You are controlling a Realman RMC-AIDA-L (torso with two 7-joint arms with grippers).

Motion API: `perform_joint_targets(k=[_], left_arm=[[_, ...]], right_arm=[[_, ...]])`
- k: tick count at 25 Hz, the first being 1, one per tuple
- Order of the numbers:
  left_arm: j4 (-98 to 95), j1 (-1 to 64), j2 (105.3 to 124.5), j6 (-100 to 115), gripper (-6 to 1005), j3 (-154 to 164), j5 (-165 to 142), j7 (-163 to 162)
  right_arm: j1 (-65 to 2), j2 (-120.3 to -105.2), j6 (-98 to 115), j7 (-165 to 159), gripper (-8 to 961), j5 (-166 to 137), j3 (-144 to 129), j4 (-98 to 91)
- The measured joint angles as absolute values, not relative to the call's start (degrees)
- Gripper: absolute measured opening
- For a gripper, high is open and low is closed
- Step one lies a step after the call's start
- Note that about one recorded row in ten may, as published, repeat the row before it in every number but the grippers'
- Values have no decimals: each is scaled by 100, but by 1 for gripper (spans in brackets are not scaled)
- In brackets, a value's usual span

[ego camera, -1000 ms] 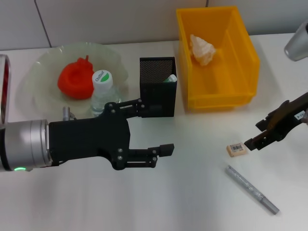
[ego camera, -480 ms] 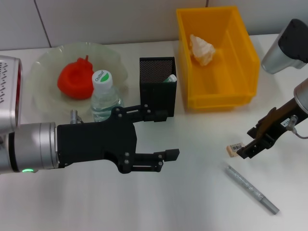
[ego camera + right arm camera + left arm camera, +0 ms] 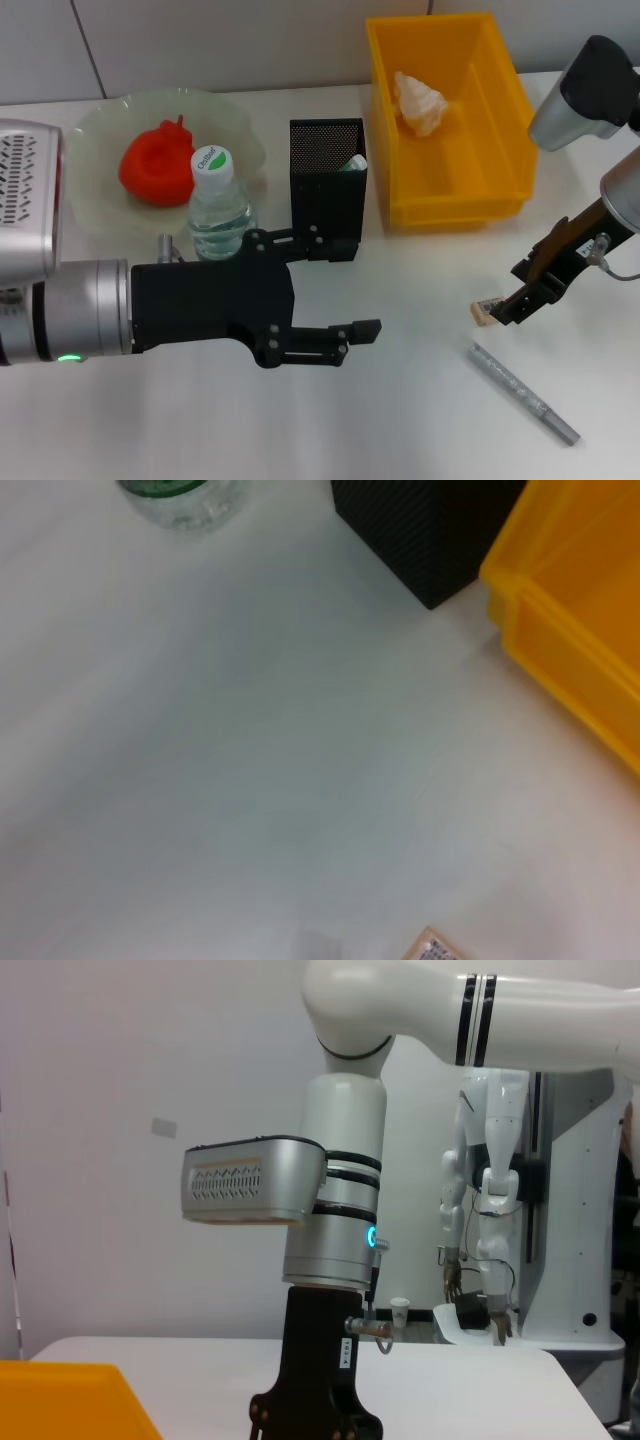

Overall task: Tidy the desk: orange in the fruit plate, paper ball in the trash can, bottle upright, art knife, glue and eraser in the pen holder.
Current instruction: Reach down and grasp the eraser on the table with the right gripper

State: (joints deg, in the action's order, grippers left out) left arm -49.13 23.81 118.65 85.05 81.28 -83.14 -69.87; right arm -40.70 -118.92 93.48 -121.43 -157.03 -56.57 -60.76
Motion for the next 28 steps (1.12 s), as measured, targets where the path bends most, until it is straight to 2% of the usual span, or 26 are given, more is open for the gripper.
perform_joint_targets(k=[28], left_arm=[[-4913, 2400, 11865, 8338, 799, 8411, -8324, -6915]], right_arm=[[-4237, -11900, 9005, -12312, 705, -15832, -6182, -5744]])
